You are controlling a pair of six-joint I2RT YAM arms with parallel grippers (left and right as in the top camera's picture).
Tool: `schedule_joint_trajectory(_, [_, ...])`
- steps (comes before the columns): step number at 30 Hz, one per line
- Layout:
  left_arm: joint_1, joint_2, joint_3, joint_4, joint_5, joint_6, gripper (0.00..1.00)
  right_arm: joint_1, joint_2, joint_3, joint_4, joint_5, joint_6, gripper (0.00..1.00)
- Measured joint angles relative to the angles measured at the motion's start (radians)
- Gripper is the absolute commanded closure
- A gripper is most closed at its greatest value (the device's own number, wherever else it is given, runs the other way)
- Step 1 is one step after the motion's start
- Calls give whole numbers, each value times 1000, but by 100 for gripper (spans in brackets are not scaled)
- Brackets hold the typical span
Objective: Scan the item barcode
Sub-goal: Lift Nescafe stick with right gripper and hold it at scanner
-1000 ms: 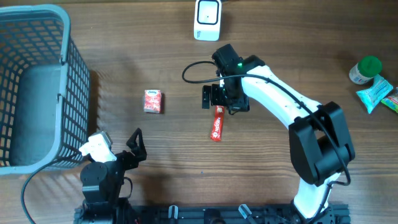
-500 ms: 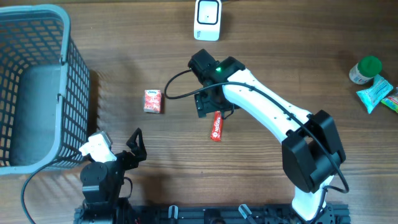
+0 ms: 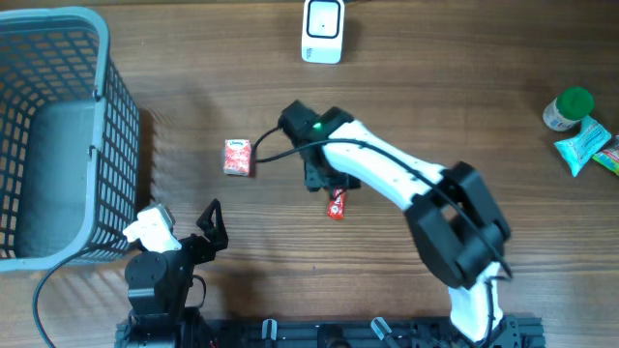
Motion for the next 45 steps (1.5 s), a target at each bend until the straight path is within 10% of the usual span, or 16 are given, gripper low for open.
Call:
schedule_joint_trajectory(3, [0,0,0,0,0,0,0,1,40,-5,0,-6,14,52])
schedule_joint_trajectory(8, [0,0,0,1,0,0,0,0,60,4,-9,-13,25,95])
schedule_joint_trajectory(23, [0,0,0,0,0,0,0,1,112,82,-183,-163,-8,95])
schedule_joint_trajectory(35, [0,0,0,0,0,0,0,-33,100,147,-48,-1214,-881,95])
schedule_joint_trajectory(45, [0,0,0,0,0,0,0,-47,99,146,380,-1577,-1041,95])
